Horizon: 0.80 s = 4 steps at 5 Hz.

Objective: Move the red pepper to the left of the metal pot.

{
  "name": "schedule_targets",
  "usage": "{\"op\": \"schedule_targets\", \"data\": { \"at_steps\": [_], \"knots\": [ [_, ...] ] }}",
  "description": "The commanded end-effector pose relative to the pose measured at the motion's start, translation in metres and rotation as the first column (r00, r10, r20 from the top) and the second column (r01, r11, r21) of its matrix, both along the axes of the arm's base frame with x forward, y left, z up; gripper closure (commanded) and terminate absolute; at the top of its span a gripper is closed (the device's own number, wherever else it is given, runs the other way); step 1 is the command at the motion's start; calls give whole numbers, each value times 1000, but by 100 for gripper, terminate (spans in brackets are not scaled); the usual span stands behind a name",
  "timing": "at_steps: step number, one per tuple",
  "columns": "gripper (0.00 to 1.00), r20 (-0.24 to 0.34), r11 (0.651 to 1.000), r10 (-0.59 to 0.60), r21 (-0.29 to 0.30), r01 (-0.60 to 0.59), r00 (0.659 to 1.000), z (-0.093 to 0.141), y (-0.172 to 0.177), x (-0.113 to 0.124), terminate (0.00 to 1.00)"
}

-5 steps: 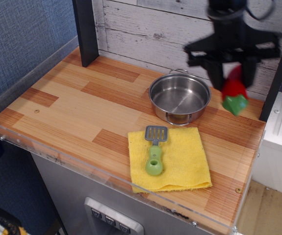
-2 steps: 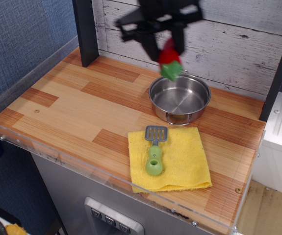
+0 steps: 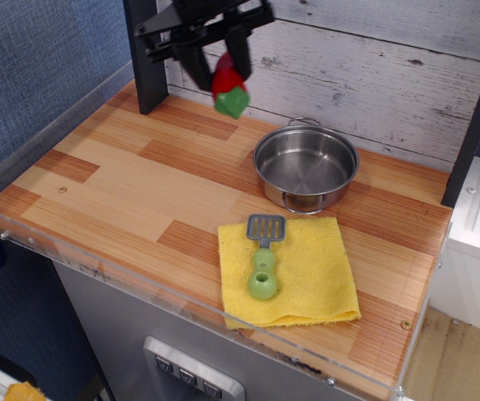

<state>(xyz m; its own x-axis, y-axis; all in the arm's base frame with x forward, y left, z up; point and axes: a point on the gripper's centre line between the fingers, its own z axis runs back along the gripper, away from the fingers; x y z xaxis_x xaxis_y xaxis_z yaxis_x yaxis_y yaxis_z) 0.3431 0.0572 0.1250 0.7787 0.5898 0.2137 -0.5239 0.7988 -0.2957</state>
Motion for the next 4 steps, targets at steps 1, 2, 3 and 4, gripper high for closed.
{"op": "schedule_targets", "data": {
  "at_steps": [1,2,3,4],
  "knots": [
    [100,-13,996,80,39,-79,997,-17,40,15,0],
    [100,-42,990,134,48,-132,990,-34,63,24,0],
    [100,-45,985,162,62,-159,986,-43,67,30,0],
    [100,13,984,152,94,-153,988,-55,71,31,0]
  ]
}}
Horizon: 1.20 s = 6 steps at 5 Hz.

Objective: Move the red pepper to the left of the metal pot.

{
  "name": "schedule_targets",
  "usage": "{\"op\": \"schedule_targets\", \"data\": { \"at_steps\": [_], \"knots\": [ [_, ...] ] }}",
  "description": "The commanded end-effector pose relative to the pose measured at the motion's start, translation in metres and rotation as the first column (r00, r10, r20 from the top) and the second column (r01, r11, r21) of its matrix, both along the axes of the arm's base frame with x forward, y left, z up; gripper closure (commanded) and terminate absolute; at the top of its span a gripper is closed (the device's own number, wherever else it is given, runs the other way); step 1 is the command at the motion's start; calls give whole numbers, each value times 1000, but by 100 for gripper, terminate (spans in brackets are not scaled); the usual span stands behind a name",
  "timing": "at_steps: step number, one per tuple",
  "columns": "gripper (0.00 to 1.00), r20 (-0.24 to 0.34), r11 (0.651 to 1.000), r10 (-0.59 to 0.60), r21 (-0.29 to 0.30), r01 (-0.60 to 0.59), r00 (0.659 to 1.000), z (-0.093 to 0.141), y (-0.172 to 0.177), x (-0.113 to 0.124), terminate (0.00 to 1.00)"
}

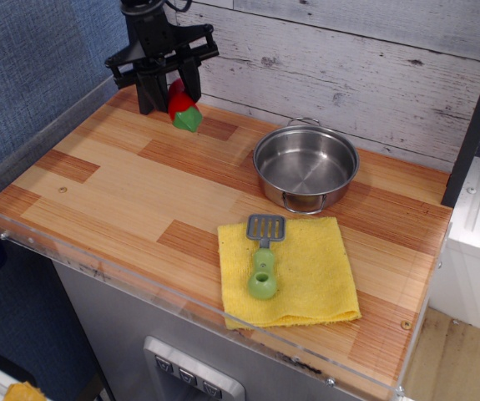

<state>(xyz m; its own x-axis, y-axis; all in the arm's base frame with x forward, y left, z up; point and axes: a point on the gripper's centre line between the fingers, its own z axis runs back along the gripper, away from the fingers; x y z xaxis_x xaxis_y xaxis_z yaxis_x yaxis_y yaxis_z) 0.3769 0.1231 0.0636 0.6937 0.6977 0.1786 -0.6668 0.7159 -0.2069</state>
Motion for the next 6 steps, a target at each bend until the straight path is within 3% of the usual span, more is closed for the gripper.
{"op": "schedule_targets", "data": {
  "at_steps": [1,2,4,5,6],
  "knots": [
    [100,102,999,-7,45,2,995,-12,-2,5,0],
    [100,83,998,-27,67,21,996,-24,-12,14,0],
    [100,50,1000,-22,23,21,998,-44,-28,18,0],
    [0,39,1000,-4,27,3,999,-39,-31,19,0],
    [0,54,1000,20,7,-21,998,-35,-35,18,0]
  ]
}}
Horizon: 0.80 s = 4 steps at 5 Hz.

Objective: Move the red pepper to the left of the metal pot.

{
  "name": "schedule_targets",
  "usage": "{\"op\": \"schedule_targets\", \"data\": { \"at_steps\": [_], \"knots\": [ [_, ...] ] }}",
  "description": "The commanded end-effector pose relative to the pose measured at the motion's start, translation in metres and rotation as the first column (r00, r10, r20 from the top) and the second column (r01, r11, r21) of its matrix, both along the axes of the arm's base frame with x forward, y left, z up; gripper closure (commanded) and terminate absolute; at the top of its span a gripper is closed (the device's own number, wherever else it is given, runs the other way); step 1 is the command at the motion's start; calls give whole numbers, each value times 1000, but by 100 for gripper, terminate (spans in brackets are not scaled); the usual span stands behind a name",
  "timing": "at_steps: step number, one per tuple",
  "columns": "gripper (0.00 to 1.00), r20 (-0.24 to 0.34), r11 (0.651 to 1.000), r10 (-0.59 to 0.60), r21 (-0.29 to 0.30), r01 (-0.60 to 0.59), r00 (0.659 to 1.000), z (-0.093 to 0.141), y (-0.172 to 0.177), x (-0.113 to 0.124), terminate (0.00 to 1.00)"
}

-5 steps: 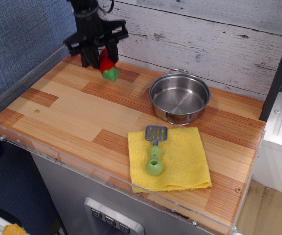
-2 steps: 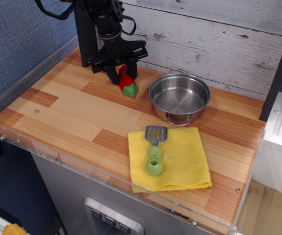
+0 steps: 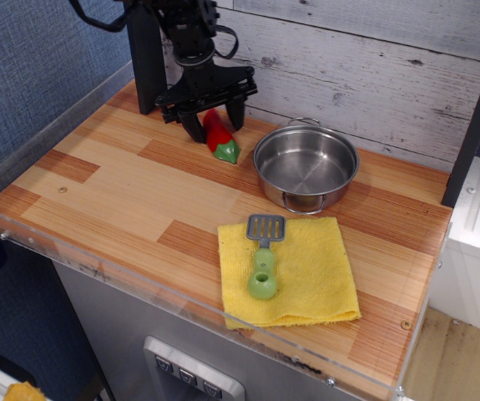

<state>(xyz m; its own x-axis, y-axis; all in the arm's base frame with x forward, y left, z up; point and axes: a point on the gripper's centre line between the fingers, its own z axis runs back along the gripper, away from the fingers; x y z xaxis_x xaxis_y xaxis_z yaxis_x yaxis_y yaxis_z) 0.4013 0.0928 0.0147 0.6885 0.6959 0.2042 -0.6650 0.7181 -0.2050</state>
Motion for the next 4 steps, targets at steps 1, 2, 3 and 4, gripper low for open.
{"op": "schedule_targets", "data": {
  "at_steps": [1,2,3,4],
  "knots": [
    [0,43,1000,21,-18,-20,999,18,-8,-7,0],
    [0,93,999,38,-26,-36,995,39,-11,-8,0],
    [0,157,998,37,-52,-29,987,66,-11,-7,0],
    [0,198,998,37,-61,-25,979,96,-11,-16,0]
  ]
}}
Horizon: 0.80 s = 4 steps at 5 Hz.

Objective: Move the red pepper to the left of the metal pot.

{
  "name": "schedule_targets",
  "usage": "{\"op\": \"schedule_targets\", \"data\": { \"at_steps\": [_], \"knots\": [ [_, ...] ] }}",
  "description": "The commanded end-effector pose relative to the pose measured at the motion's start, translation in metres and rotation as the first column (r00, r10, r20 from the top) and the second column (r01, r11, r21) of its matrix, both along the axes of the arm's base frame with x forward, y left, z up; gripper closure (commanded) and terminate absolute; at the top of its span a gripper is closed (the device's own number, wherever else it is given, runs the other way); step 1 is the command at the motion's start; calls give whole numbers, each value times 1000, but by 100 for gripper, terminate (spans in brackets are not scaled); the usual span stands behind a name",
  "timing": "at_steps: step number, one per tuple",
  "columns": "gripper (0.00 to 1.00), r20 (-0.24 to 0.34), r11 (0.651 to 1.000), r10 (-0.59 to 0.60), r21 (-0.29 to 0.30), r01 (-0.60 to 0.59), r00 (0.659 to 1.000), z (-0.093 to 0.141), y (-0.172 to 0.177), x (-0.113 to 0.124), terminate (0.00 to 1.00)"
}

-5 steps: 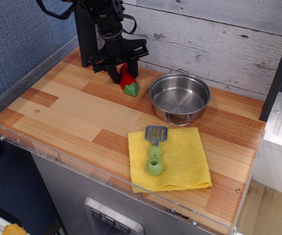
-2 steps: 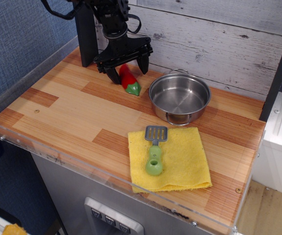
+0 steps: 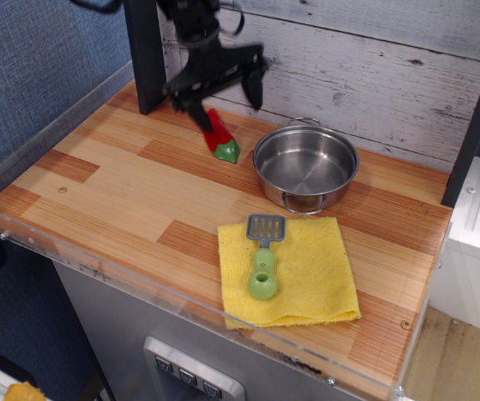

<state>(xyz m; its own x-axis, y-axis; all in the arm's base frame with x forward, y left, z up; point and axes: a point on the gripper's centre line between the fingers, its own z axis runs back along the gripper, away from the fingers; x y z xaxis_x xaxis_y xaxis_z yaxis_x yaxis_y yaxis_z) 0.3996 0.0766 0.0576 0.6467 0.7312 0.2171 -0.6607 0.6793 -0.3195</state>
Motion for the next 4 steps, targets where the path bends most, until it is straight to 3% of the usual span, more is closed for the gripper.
{"op": "schedule_targets", "data": {
  "at_steps": [1,2,3,4],
  "knots": [
    [0,149,1000,10,11,-12,989,86,3,-28,0],
    [0,183,1000,-1,21,-3,983,121,8,-46,0],
    [0,201,996,-16,89,-2,980,140,13,-60,0],
    [0,201,996,-16,89,-2,980,140,13,-60,0]
  ]
}}
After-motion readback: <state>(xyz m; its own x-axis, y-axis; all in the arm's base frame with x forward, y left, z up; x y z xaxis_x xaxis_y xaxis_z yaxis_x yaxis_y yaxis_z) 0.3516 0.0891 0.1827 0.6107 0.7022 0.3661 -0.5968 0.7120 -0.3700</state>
